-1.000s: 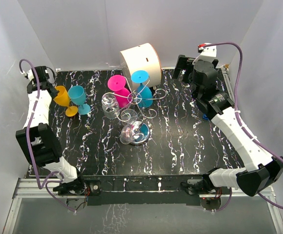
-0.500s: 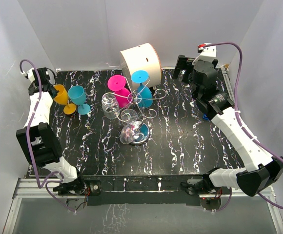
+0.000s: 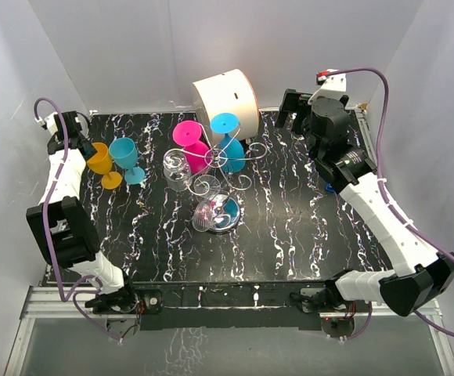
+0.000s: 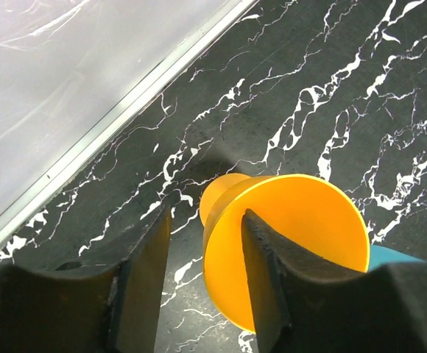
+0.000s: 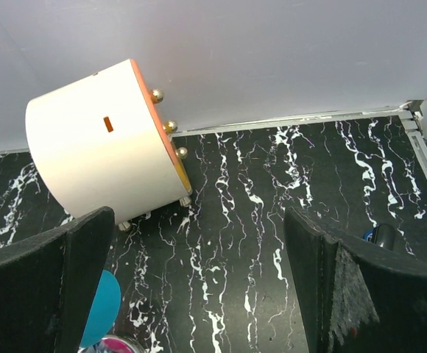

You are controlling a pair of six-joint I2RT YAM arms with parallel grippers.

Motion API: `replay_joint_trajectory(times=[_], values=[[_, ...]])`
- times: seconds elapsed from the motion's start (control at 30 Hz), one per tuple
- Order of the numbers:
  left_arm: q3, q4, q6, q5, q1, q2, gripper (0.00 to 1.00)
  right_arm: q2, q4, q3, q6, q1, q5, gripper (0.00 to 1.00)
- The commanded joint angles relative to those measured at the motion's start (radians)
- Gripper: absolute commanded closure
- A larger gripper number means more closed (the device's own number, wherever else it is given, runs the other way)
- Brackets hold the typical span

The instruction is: Take the wine glass off the wine glass rack

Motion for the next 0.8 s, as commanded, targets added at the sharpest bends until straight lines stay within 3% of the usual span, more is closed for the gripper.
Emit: replay_joint_trajectory(times=[0.0, 0.33, 0.6, 0.77], values=[[0.033, -0.039, 0.01, -0.049, 0.006, -0.088, 0.53, -0.047, 0.018, 0.025, 0.021, -0.005, -0.023, 0.02], [0.123, -0.205, 0.049, -0.046, 0.004, -0.282, 0.22, -0.133, -0.044, -0.011, 0.096, -0.005, -0.132, 0.02], [0.035, -0.206, 0.027, 0.336, 0.005, -0.577, 0.09, -0.204, -0.142, -0.047, 0.209, -0.005, -0.324, 0.02], [-0.033, -0.228, -0.004, 0.569, 0.005, -0.672, 0.02, -0.243, -0.174, -0.044, 0.269, -0.005, -0.408, 0.02]])
